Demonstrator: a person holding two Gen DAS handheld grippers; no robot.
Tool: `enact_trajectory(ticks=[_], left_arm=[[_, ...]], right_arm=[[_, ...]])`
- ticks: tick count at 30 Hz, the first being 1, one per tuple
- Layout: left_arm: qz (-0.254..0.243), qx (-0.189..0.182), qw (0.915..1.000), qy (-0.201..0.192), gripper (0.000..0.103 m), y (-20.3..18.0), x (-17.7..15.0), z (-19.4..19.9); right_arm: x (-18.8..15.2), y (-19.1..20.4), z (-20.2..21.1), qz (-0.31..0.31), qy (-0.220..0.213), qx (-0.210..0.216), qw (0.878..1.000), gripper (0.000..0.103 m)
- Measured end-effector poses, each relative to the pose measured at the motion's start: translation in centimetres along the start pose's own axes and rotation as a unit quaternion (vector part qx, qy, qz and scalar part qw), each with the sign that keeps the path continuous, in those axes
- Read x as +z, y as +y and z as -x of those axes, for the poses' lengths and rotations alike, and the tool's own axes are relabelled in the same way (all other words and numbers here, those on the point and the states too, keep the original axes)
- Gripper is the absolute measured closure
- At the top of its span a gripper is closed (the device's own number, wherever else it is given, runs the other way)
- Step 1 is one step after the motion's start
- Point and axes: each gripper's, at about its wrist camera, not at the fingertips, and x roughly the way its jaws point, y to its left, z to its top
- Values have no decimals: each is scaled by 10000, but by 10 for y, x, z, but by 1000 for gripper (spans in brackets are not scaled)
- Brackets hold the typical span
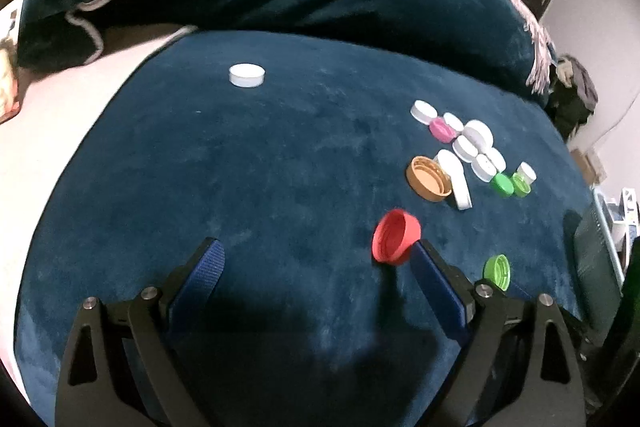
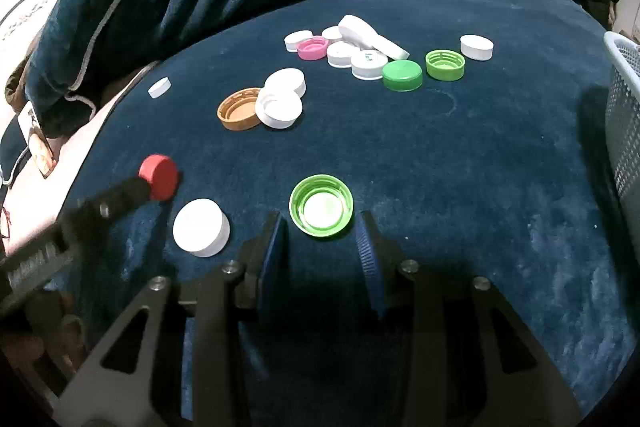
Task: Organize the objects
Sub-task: 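Grasp the red cap with the left tool, then carry the red and green caps over the basket and open both tools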
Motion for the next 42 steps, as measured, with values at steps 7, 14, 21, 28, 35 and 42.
enact_trajectory(ticks=[7, 14, 21, 28, 35, 42], left_arm=[[-308, 25, 9995, 89, 8, -13, -1, -3], [-725, -24, 9973, 95, 9, -33, 6, -6], [-1327, -82, 9889, 658, 72, -55, 12, -35], [-1135, -497, 9913, 451, 72, -44, 7, -4], [-1040, -772, 9913, 234, 72, -46, 8, 42], [-1838, -1331, 9737, -200, 72, -111, 16, 99]], right_arm=[[-1, -3, 0, -33, -15, 59, 10000, 64], [-3, -1, -1, 23, -48, -7, 10000, 63], [-1, -2, -2, 19, -26, 41, 10000, 62], [7, -14, 5, -299, 20, 319, 9990, 73], [2, -16, 48, -445, -207, 320, 9983, 73], [-8, -33, 134, -414, -844, 45, 9956, 73]])
